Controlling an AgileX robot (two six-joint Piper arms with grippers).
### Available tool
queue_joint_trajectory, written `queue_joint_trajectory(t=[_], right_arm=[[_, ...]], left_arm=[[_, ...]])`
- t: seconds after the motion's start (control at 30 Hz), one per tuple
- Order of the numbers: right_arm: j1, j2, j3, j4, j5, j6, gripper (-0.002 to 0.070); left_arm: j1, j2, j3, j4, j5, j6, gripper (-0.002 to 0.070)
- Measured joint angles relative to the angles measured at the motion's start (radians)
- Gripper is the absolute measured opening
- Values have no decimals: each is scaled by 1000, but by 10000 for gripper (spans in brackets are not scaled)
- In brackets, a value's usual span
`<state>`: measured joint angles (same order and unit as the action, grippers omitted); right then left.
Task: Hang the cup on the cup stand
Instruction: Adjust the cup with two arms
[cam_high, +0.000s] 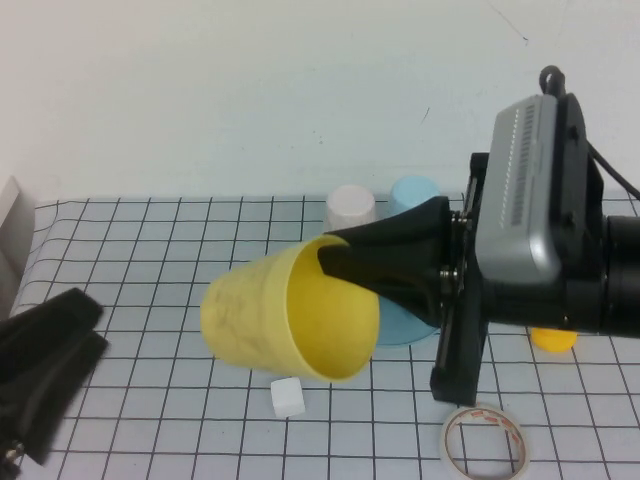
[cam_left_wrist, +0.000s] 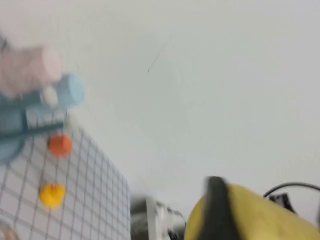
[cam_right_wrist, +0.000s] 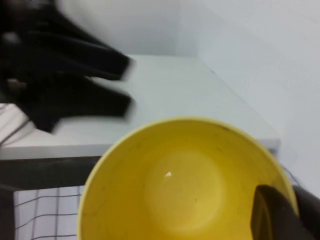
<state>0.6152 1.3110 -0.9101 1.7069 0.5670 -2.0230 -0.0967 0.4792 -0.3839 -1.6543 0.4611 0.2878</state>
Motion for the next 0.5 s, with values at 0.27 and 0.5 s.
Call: queue_joint_trajectory(t=[0.27, 0.5], right_arm=[[0, -4, 0, -2, 69, -141, 17], [0, -6, 0, -2, 80, -317, 17]], left_arm=[[0, 164, 4, -31, 218, -7, 644], [0, 221, 4, -31, 301, -50, 589]])
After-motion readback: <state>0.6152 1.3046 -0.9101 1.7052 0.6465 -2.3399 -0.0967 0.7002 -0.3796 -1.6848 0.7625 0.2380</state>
